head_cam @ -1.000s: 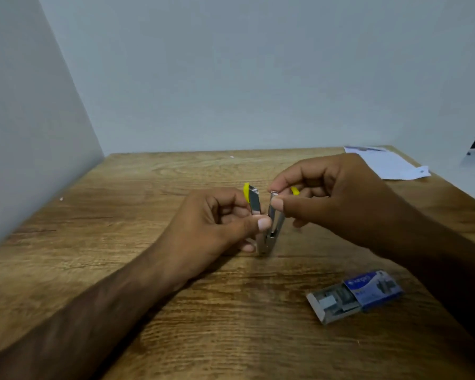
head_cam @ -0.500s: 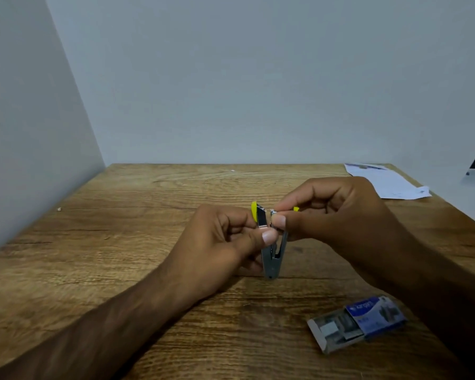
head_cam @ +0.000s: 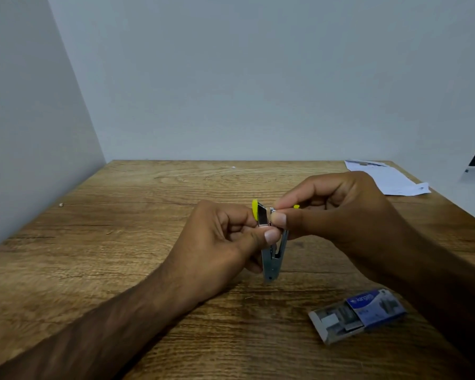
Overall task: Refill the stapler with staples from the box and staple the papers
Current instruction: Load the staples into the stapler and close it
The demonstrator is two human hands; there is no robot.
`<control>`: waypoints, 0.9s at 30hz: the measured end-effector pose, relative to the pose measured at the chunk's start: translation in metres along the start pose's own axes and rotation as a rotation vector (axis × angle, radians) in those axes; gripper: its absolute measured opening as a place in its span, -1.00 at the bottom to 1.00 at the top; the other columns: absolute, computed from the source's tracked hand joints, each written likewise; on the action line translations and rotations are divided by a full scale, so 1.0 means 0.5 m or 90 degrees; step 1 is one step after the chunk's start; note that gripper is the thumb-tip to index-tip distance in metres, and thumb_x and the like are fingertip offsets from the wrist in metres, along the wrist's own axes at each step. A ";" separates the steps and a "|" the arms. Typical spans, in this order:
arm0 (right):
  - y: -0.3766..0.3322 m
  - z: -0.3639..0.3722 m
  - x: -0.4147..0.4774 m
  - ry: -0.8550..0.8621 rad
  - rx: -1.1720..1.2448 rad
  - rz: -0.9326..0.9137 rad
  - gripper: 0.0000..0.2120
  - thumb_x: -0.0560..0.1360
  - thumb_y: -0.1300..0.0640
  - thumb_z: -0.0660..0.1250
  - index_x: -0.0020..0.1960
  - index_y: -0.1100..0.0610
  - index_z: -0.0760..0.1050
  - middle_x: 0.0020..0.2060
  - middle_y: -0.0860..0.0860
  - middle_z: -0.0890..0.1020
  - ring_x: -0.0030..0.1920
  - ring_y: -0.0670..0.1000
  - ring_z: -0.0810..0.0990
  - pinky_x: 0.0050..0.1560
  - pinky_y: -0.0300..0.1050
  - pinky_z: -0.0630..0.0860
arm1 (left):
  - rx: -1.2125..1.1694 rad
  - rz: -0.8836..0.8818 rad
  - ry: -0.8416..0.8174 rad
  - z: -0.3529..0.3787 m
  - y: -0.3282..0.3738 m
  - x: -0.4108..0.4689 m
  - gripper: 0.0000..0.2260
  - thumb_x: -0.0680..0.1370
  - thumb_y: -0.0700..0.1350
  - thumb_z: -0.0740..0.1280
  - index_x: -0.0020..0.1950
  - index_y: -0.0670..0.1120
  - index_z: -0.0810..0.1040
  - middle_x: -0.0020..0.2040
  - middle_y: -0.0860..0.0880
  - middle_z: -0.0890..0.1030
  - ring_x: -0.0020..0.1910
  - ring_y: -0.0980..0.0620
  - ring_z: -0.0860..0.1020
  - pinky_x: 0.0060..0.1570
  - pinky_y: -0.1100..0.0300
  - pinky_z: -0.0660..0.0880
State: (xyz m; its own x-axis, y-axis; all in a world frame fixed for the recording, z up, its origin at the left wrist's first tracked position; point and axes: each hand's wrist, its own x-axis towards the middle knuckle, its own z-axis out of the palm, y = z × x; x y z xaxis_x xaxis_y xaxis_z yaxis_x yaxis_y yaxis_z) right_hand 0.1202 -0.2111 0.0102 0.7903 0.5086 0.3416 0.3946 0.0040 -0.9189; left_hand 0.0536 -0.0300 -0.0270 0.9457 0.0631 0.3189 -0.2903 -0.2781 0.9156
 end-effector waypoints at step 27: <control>0.011 0.023 -0.007 -0.024 -0.172 -0.056 -0.47 0.33 0.33 0.58 0.24 0.00 0.61 -0.02 -0.04 0.74 -0.06 -0.07 0.74 0.02 -0.11 0.68 | -0.225 -0.100 0.072 0.002 0.002 0.002 -0.74 0.41 -0.12 0.49 0.01 -0.25 0.72 -0.16 -0.21 0.76 -0.24 -0.05 0.73 -0.27 0.15 0.69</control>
State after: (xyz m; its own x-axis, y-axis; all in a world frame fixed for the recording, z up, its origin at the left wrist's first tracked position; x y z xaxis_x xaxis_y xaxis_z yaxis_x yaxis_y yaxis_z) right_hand 0.1142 -0.2030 0.0020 0.7315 0.5477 0.4061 0.5760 -0.1778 -0.7979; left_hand 0.0544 -0.0310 -0.0262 0.9663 0.1890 0.1747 -0.1940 0.0885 0.9770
